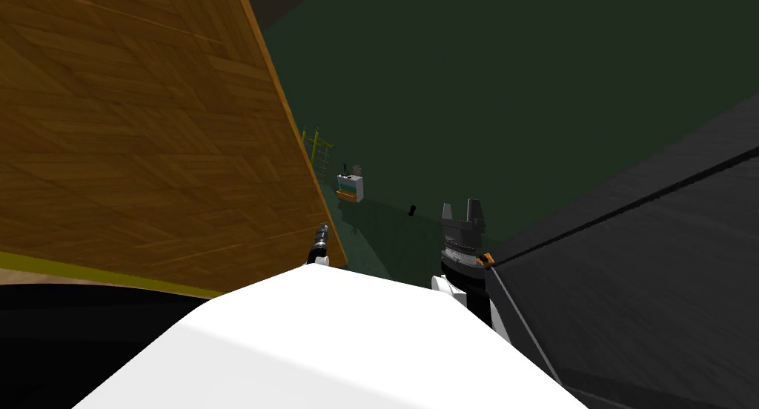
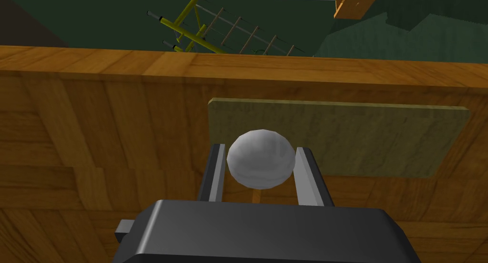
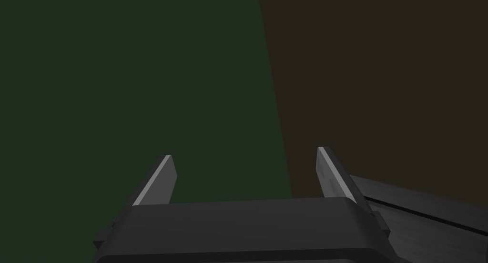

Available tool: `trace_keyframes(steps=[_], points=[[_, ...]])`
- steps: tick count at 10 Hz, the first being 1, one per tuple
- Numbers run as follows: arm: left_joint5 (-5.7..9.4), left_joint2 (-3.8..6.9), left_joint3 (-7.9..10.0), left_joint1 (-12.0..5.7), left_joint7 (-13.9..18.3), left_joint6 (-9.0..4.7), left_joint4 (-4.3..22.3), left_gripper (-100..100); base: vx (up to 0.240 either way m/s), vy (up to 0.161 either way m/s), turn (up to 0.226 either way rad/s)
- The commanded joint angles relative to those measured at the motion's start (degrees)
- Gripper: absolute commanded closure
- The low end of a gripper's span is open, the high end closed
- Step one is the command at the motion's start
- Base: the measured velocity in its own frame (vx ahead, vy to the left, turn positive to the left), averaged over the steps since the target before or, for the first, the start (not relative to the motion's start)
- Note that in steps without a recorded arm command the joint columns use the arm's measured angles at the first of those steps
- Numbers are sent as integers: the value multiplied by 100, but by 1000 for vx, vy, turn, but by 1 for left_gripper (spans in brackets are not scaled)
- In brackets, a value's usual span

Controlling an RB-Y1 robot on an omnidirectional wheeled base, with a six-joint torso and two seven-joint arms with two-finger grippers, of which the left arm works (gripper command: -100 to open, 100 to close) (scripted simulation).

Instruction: Push the door open

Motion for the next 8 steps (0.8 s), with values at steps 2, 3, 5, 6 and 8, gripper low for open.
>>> trace_keyframes(steps=[2, 3, 5, 6, 8], points=[[55, 26, 100, 36, -36, 9, -71, 100, 148, -12, 37], [101, 38, 179, 44, -66, 1, -63, 100, 138, -23, 31], [103, 20, 179, 64, -71, 5, -40, 100, 122, -5, 35], [168, 46, 287, 73, -106, -6, -30, 100, 154, 15, 34], [232, 62, 391, 84, -148, -13, -21, 100, 208, 24, 45]])
